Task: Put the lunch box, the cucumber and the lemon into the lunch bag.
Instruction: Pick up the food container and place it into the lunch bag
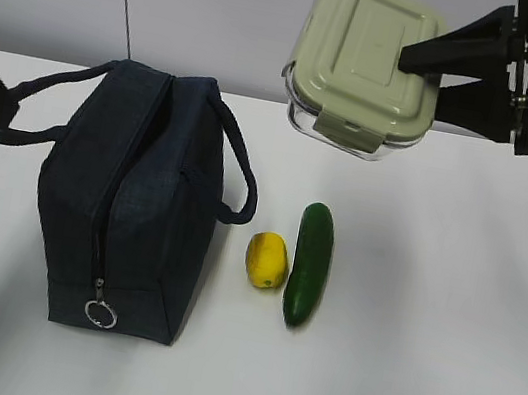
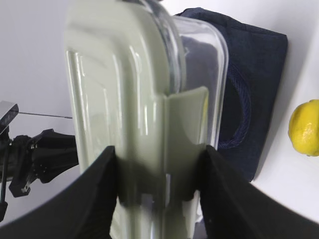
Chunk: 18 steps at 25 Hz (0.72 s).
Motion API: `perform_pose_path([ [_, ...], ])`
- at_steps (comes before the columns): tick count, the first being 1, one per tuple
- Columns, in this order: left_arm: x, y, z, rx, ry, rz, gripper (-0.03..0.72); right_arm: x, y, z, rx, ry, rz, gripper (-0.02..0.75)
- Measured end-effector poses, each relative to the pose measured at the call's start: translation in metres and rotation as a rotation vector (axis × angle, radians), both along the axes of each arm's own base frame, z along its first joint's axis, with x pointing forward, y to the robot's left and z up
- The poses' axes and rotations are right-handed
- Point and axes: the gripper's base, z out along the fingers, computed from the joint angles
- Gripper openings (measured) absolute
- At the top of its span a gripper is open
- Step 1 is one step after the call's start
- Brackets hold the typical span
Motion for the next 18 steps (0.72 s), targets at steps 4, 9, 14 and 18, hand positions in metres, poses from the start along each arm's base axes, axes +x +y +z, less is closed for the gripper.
perform_pose_path([
  [4,0.028,-0.007,-0.004,0.005,0.03,-0.002,0.3,0.001,0.001,0.002,0.026,-0.006,-0.008,0.361],
  [9,0.054,-0.015,-0.018,0.008,0.08,-0.008,0.309,0.001,0.012,0.004,0.045,-0.026,0.013,0.361],
  [14,0.076,-0.021,-0.034,0.008,0.123,-0.021,0.31,0.001,0.036,-0.004,0.074,-0.002,0.08,0.361],
  [18,0.092,-0.025,-0.047,0.019,0.135,-0.029,0.31,0.006,0.052,-0.019,0.094,0.031,0.111,0.361],
])
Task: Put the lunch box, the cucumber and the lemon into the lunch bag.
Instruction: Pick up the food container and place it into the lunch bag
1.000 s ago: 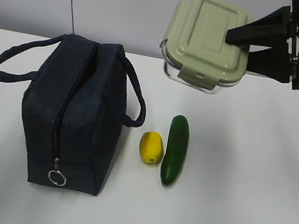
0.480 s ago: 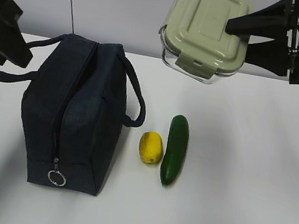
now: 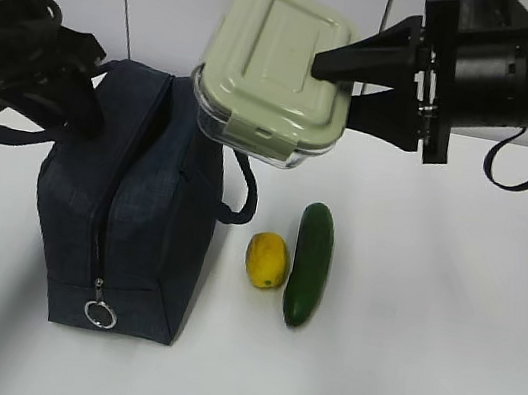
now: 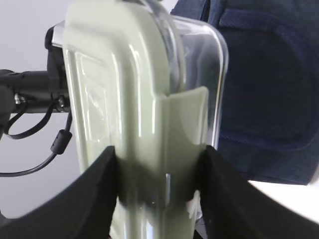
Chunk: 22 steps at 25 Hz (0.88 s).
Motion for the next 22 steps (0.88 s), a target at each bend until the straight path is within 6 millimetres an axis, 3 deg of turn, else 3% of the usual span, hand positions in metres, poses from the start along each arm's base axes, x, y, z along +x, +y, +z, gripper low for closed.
perform_pose_path([
  [4,0.008,0.0,-0.016,0.03,0.034,-0.008,0.272,0.0,0.018,-0.007,0.036,0.014,0.035,0.361],
  [8,0.01,0.0,-0.022,0.057,0.044,-0.027,0.071,-0.001,0.031,-0.011,0.045,0.026,0.064,0.361],
  [10,0.01,0.0,-0.02,0.063,0.043,-0.048,0.018,-0.001,0.035,-0.012,0.046,0.027,0.07,0.361],
  [22,0.004,-0.005,0.014,-0.016,0.006,-0.096,-0.008,0.008,0.034,-0.007,0.073,0.005,-0.012,0.361],
])
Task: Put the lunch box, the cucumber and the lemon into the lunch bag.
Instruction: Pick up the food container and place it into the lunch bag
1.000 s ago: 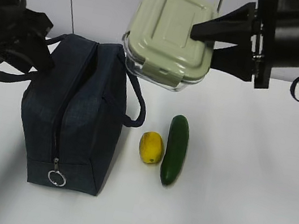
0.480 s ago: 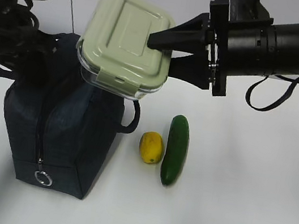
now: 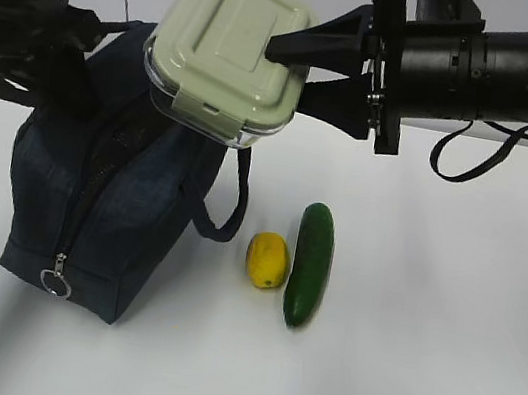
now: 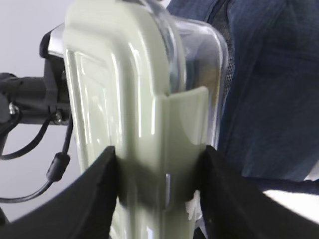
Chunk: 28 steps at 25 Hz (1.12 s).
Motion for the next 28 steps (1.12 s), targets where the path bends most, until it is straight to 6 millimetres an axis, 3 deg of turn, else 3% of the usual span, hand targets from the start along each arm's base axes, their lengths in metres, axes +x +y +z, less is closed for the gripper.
perform_pose_path([
  [11,-0.01,-0.007,0.019,-0.116,-0.031,-0.035,-0.008,0.005,-0.002,-0.004,-0.051,-0.017,-0.05,0.361],
  [18,-0.009,-0.012,0.023,-0.184,-0.047,-0.042,-0.009,0.003,-0.008,-0.021,-0.257,-0.033,-0.019,0.361],
  [22,-0.008,-0.015,0.026,-0.234,-0.072,-0.045,-0.009,0.003,-0.009,-0.022,-0.276,-0.031,-0.03,0.361],
  [28,-0.006,-0.021,0.03,-0.318,-0.083,-0.052,-0.009,0.005,0.009,-0.031,-0.231,0.007,-0.017,0.361],
])
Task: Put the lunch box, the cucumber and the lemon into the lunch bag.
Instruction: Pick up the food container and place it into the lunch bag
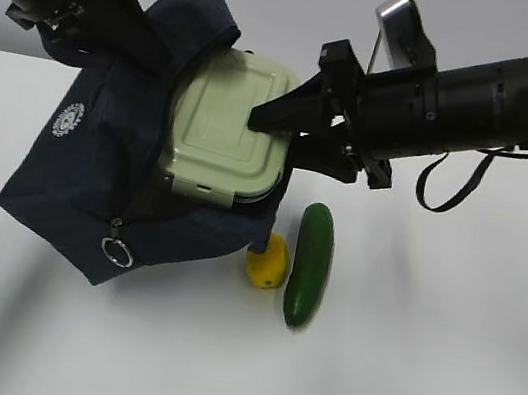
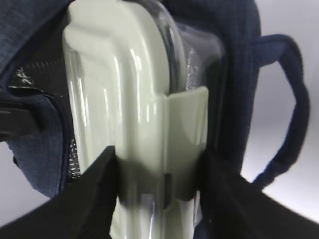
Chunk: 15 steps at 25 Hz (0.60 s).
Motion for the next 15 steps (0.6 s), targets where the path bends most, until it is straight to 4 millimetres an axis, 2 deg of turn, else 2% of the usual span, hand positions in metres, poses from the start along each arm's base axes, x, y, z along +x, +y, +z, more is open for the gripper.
perform_pose_path([
  [4,0.002,-0.002,-0.002,-0.014,0.008,-0.01,-0.009,0.006,0.013,-0.013,0.032,0.027,0.011,0.361],
  [12,0.006,-0.007,-0.001,-0.102,0.02,0.02,-0.009,0.027,0.034,-0.008,0.082,-0.032,0.0,0.361],
  [15,0.011,-0.01,-0.006,-0.138,0.038,0.031,-0.009,0.035,0.045,-0.02,0.079,-0.019,0.015,0.361],
])
